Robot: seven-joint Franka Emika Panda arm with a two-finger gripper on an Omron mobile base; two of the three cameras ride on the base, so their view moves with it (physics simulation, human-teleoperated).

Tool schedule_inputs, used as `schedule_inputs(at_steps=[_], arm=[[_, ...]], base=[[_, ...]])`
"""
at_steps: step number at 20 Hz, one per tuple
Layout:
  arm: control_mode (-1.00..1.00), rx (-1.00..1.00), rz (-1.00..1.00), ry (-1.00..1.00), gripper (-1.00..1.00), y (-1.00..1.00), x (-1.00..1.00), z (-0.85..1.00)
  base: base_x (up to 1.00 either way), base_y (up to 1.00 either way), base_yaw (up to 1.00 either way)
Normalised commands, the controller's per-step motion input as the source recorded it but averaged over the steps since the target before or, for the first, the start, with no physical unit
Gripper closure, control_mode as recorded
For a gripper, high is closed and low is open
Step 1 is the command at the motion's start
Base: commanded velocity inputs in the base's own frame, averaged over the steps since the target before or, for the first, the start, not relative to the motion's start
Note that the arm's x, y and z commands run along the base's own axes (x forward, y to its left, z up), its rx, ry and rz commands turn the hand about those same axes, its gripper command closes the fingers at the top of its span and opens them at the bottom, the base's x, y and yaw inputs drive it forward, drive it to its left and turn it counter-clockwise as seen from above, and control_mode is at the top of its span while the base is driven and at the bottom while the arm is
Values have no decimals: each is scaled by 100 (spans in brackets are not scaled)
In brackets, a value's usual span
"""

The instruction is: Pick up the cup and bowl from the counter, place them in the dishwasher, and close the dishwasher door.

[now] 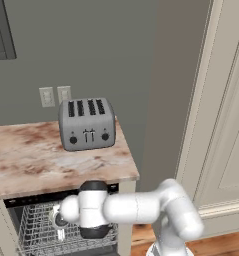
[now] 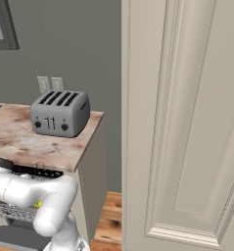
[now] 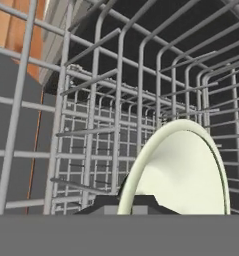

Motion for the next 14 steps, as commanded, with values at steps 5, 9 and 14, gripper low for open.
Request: schedule_inputs(at_steps=[5,9,14], arm=[[-100,-1,0,0,-100,17,0,-34],[-100,-3,0,-2,-100,12,-11,-9],[-100,-7,0,-7,-100,10,-51,15]], base=[[0,0,0],[0,0,0],[0,0,0]])
